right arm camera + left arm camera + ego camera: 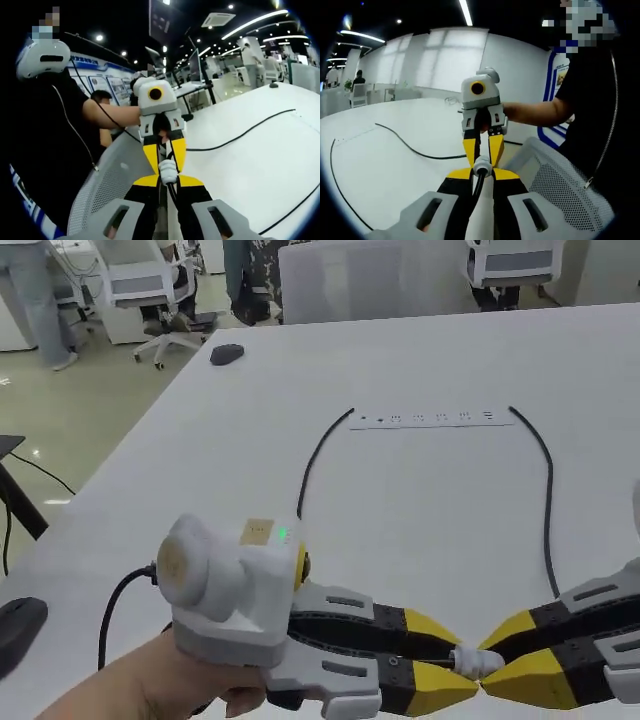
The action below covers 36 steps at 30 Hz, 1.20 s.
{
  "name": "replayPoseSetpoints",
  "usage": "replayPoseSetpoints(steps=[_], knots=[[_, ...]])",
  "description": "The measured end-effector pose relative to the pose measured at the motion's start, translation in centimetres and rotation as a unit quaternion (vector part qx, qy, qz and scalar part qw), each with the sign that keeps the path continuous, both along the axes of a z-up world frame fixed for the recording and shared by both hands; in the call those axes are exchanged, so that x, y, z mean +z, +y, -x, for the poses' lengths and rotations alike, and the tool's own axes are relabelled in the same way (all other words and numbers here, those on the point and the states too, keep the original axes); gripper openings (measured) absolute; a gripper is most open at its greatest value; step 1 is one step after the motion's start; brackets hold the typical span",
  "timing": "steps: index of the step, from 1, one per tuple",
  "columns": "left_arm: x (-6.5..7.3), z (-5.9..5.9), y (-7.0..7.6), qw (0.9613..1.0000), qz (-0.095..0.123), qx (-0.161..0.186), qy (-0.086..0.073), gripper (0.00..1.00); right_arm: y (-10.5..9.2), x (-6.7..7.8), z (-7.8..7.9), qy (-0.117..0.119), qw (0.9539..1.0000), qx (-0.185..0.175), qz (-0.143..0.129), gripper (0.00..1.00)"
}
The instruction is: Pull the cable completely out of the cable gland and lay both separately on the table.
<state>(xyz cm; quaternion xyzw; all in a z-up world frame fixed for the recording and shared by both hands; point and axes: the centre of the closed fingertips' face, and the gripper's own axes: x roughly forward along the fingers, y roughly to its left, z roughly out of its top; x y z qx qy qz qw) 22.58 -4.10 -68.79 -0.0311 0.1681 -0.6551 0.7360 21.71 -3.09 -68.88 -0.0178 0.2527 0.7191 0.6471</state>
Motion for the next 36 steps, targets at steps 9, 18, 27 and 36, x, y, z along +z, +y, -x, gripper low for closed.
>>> replayPoseSetpoints(steps=[9, 18, 27, 36], knots=[[0.5, -0.6, 0.4, 0.9906, 0.03, 0.025, 0.131, 0.13, 0.3, 0.7, -0.4, -0.152, 0.9882, -0.007, 0.013, 0.06], [0.8, -1.1, 0.5, 0.9767, 0.053, 0.038, 0.205, 0.14, 0.4, 1.1, -0.6, -0.319, 0.9471, 0.0, 0.034, 0.07], [1.8, -1.1, 0.5, 0.9931, 0.06, 0.035, 0.094, 0.14, -0.3, 1.5, -1.3, -0.098, 0.9924, -0.075, -0.001, 0.24], [2.0, -1.3, 0.7, 0.9986, 0.047, 0.017, -0.02, 0.14, 0.0, 1.4, -2.2, -0.008, 0.9953, -0.089, -0.038, 0.2]])
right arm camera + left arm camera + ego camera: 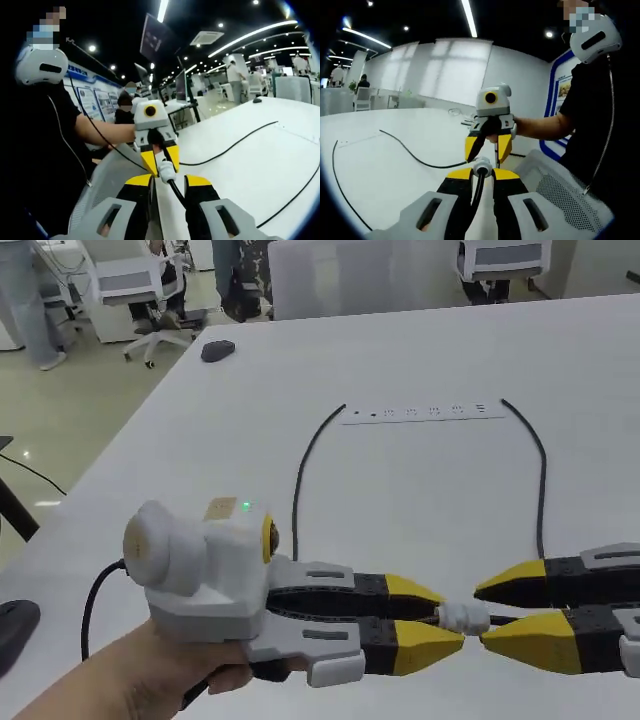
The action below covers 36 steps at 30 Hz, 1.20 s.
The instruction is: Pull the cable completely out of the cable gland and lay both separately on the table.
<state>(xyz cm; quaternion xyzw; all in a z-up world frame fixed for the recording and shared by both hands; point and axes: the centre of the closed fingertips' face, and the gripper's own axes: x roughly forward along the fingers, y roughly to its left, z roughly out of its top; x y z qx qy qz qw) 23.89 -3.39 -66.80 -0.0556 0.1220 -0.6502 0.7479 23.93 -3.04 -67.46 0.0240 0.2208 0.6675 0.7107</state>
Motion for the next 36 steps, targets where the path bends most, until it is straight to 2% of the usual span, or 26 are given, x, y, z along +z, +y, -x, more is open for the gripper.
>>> replayPoseSetpoints(steps=[1, 2, 3, 7, 8, 10, 11, 13, 16, 18, 20, 21, 26, 27, 29, 30, 31, 33, 36], knots=[[0.0, 0.0, 0.0, 1.0, 0.0, -0.002, -0.003, 0.14, 0.2, -0.2, -0.2, -0.001, 1.0, -0.002, 0.002, 0.2], [0.0, 0.0, -0.1, 1.0, -0.001, -0.005, -0.005, 0.14, 0.3, -0.3, 0.3, 0.015, 0.9999, 0.008, 0.003, 0.19], [0.0, 0.0, -0.1, 1.0, 0.0, -0.007, -0.005, 0.14, 0.5, -0.4, 0.3, 0.018, 0.9998, 0.01, 0.001, 0.18], [-0.4, 0.0, 0.0, 0.9999, -0.008, -0.01, -0.01, 0.14, 0.6, -0.3, 0.5, 0.017, 0.9997, 0.017, 0.001, 0.13], [-0.4, 0.0, 0.0, 0.9999, -0.007, -0.011, -0.009, 0.14, 0.6, 0.1, 0.5, -0.008, 0.9998, 0.017, -0.006, 0.09], [-0.3, 0.1, 0.0, 1.0, -0.003, -0.009, -0.003, 0.14, 0.7, 0.1, 0.7, -0.016, 0.9997, 0.021, -0.003, 0.08], [-0.3, 0.1, 0.0, 1.0, -0.002, -0.008, 0.0, 0.14, 0.6, 0.2, 0.8, -0.037, 0.999, 0.025, -0.002, 0.08], [-0.4, 0.2, -0.1, 0.9999, 0.0, -0.006, 0.014, 0.14, 0.6, 0.3, 0.9, -0.06, 0.9978, 0.027, 0.002, 0.08], [-0.3, 0.1, -0.1, 0.9976, 0.012, 0.001, 0.069, 0.14, 0.4, 0.4, 0.9, -0.111, 0.9932, 0.035, 0.009, 0.08], [-0.4, 0.1, -0.2, 0.9964, 0.013, -0.002, 0.084, 0.14, 0.3, 0.5, 1.0, -0.137, 0.9895, 0.044, 0.013, 0.07], [-0.4, 0.0, -0.2, 0.997, 0.011, -0.003, 0.076, 0.14, 0.2, 0.4, 1.0, -0.164, 0.9852, 0.045, 0.02, 0.07], [-0.5, 0.0, -0.2, 0.9969, 0.011, -0.003, 0.077, 0.14, 0.2, 0.4, 1.1, -0.176, 0.9828, 0.051, 0.021, 0.08], [-0.6, 0.1, -0.3, 0.9964, 0.01, -0.004, 0.084, 0.14, 0.1, 0.3, 1.2, -0.205, 0.9767, 0.055, 0.029, 0.08], [-0.5, 0.0, -0.3, 0.9967, 0.01, -0.002, 0.08, 0.14, 0.0, 0.3, 1.0, -0.203, 0.9774, 0.051, 0.029, 0.08], [-0.6, -0.3, -0.2, 0.9986, 0.004, 0.003, 0.053, 0.14, -0.1, 0.2, 0.6, -0.187, 0.9809, 0.04, 0.035, 0.08], [-0.7, -0.4, 0.0, 0.9998, -0.007, 0.004, 0.02, 0.14, -0.5, -0.2, 0.4, -0.157, 0.9858, 0.034, 0.047, 0.08], [-0.7, -0.4, 0.0, 0.9999, -0.01, 0.005, 0.012, 0.14, -0.8, -0.5, 0.2, -0.16, 0.9849, 0.037, 0.055, 0.07], [-0.7, -0.3, 0.1, 0.9998, -0.01, 0.004, 0.015, 0.14, -1.1, -0.5, 0.1, -0.182, 0.9805, 0.043, 0.06, 0.01], [-0.6, -0.3, 0.2, 0.9999, -0.012, 0.002, 0.002, 0.14, -0.9, -0.5, 0.2, -0.174, 0.982, 0.041, 0.06, 0.01]])
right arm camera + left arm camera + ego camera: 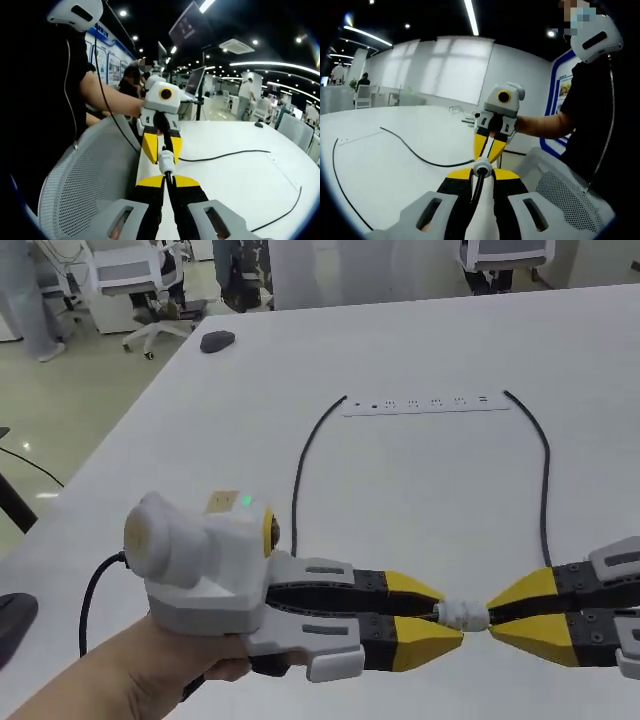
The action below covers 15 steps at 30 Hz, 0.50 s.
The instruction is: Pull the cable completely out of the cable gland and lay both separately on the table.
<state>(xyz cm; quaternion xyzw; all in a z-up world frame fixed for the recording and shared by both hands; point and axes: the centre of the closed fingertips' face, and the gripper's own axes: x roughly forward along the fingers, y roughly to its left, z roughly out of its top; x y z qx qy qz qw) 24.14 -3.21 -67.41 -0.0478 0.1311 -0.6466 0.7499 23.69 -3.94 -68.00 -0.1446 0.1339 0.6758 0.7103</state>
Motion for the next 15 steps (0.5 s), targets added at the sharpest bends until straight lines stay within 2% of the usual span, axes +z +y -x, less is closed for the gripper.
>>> replayPoseSetpoints(steps=[3, 5, 7, 8, 10, 12, 14, 15], knots=[[0.0, 0.0, 0.0, 1.0, -0.002, -0.001, -0.007, 0.14, 0.2, -0.4, 0.2, -0.005, 1.0, 0.001, 0.007, 0.0], [-0.4, -0.1, 0.1, 0.9998, -0.012, 0.005, -0.012, 0.14, 0.1, -0.6, 0.0, -0.024, 0.9997, -0.002, 0.012, 0.0], [-0.8, -0.4, 0.5, 0.999, -0.032, 0.02, -0.025, 0.14, -0.8, -1.2, -0.5, -0.028, 0.9988, -0.02, 0.037, 0.0], [-0.7, -0.4, 0.7, 0.9988, -0.033, 0.023, -0.029, 0.14, -1.1, -1.2, -0.6, -0.024, 0.9986, -0.026, 0.038, 0.0], [-0.8, -0.4, 1.5, 0.9985, -0.033, 0.026, -0.037, 0.14, -2.7, -1.5, -1.1, 0.004, 0.9973, -0.063, 0.038, 0.0], [-1.2, -0.7, 2.3, 0.9984, -0.034, 0.035, -0.028, 0.14, -3.7, -2.0, -1.4, 0.008, 0.996, -0.078, 0.043, 0.0], [-1.8, -1.0, 2.8, 0.9974, -0.049, 0.044, -0.028, 0.14, -5.4, -3.2, -2.0, 0.004, 0.992, -0.105, 0.07, 0.0], [-2.0, -1.2, 3.1, 0.9967, -0.056, 0.051, -0.028, 0.14, -6.8, -4.1, -2.3, 0.004, 0.9878, -0.123, 0.095, 0.0]])
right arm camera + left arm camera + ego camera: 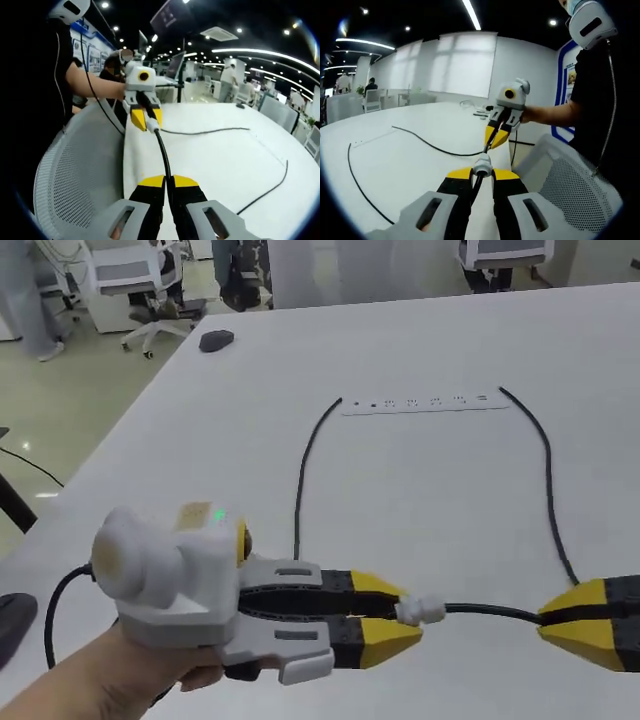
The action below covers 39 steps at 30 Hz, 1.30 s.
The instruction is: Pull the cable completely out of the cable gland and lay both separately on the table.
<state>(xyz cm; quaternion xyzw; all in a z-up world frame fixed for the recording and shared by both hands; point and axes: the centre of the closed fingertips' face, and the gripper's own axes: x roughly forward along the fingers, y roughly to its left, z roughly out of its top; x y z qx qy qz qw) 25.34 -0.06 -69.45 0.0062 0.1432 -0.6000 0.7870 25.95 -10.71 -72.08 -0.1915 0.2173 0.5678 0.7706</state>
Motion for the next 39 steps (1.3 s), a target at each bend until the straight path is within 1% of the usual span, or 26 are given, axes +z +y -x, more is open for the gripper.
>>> replayPoseSetpoints(steps=[1, 2, 4, 6, 7, 8, 10, 12, 14, 16, 17, 18, 19, 21, 23, 24, 25, 27, 28, 29, 30, 31, 32, 35, 37, 39], knots=[[-0.1, -0.1, 0.3, 1.0, -0.003, 0.004, 0.001, 0.14, -0.4, -0.2, -0.1, 0.0, 1.0, -0.006, 0.007, 0.0], [-0.2, -0.1, 0.6, 0.9999, -0.006, 0.009, 0.0, 0.14, -1.9, -0.8, -0.5, 0.001, 0.9993, -0.033, 0.018, 0.0], [-0.4, -0.1, 1.0, 0.9999, -0.01, 0.013, 0.002, 0.14, -3.9, -1.4, -0.9, 0.018, 0.997, -0.074, 0.015, 0.0], [-0.5, -0.2, 1.3, 0.9998, -0.011, 0.017, 0.001, 0.14, -6.0, -2.4, -1.4, 0.042, 0.9903, -0.132, 0.012, 0.0], [-0.4, -0.3, 1.4, 0.9997, -0.004, 0.023, 0.008, 0.14, -6.9, -3.1, -1.5, 0.039, 0.9891, -0.14, 0.021, 0.0], [-0.3, -0.4, 1.5, 0.9996, 0.0, 0.026, 0.012, 0.14, -8.3, -4.0, -1.7, 0.041, 0.9848, -0.165, 0.035, 0.0], [-0.4, -0.5, 1.6, 0.9995, -0.009, 0.029, 0.006, 0.14, -10.2, -5.5, -1.7, 0.04, 0.9783, -0.192, 0.067, 0.0], [-0.7, -0.5, 1.6, 0.9993, -0.015, 0.033, 0.005, 0.14, -11.0, -6.2, -1.6, 0.047, 0.9749, -0.206, 0.07, 0.0], [-1.2, -0.9, 1.5, 0.9987, -0.031, 0.041, -0.006, 0.14, -10.9, -6.1, -1.5, 0.049, 0.9751, -0.209, 0.056, 0.0], [-1.0, -0.9, 1.1, 0.9992, -0.019, 0.035, 0.005, 0.14, -10.8, -6.0, -1.5, 0.044, 0.9747, -0.209, 0.067, 0.0], [-0.5, -0.4, 0.7, 0.9995, 0.001, 0.021, 0.023, 0.14, -11.1, -5.7, -1.9, 0.028, 0.9743, -0.209, 0.08, 0.01], [-0.4, -0.7, 0.8, 0.9996, -0.002, 0.024, 0.015, 0.14, -11.1, -5.2, -2.4, 0.009, 0.9739, -0.213, 0.078, 0.01], [-0.4, -0.9, 0.8, 0.9996, -0.007, 0.026, 0.009, 0.14, -11.2, -4.5, -2.8, 0.005, 0.9722, -0.224, 0.068, 0.02], [-0.2, -1.1, 0.9, 0.9995, -0.004, 0.028, 0.012, 0.14, -10.9, -3.4, -3.1, 0.016, 0.9706, -0.236, 0.044, 0.03], [0.0, -1.4, 1.1, 0.9994, -0.001, 0.033, 0.007, 0.14, -9.5, -1.2, -3.4, 0.022, 0.9717, -0.235, -0.005, 0.11], [0.1, -1.4, 1.1, 0.9994, -0.002, 0.033, 0.005, 0.14, -8.5, 0.4, -3.5, 0.005, 0.975, -0.221, -0.019, 0.15], [0.1, -1.5, 1.1, 0.9994, -0.003, 0.034, 0.004, 0.14, -8.2, 0.9, -3.7, -0.005, 0.9749, -0.221, -0.025, 0.17], [0.2, -1.4, 0.9, 0.9995, -0.005, 0.03, 0.003, 0.14, -5.3, 3.3, -3.2, -0.018, 0.9841, -0.17, -0.046, 0.09], [0.4, -1.2, 0.5, 0.9997, -0.001, 0.024, 0.006, 0.14, -3.6, 4.7, -3.0, -0.029, 0.9859, -0.151, -0.066, 0.08], [0.5, -1.0, 0.2, 0.9998, 0.0, 0.02, 0.007, 0.14, -2.5, 5.4, -2.9, -0.032, 0.987, -0.138, -0.076, 0.1], [0.6, -0.9, -0.3, 0.9999, -0.002, 0.013, 0.004, 0.14, -0.6, 6.2, -2.2, -0.025, 0.9907, -0.105, -0.083, 0.11], [0.7, -0.8, -0.6, 0.9999, -0.003, 0.01, 0.003, 0.14, 0.7, 6.4, -1.8, -0.027, 0.9928, -0.081, -0.083, 0.12], [0.6, -0.8, -0.9, 1.0, -0.007, 0.006, 0.002, 0.14, 2.6, 6.7, -0.8, -0.036, 0.9958, -0.036, -0.076, 0.14], [0.7, -0.6, -1.6, 0.9999, -0.013, -0.006, -0.007, 0.14, 5.2, 5.3, 0.3, -0.059, 0.9979, 0.021, -0.017, 0.11], [0.8, -0.6, -1.8, 0.9998, -0.013, -0.01, -0.012, 0.14, 6.2, 4.1, 0.7, -0.061, 0.9972, 0.042, 0.005, 0.1], [1.0, -0.6, -1.9, 0.9998, -0.01, -0.012, -0.014, 0.14, 6.8, 3.1, 0.7, -0.056, 0.9973, 0.046, 0.013, 0.09]])
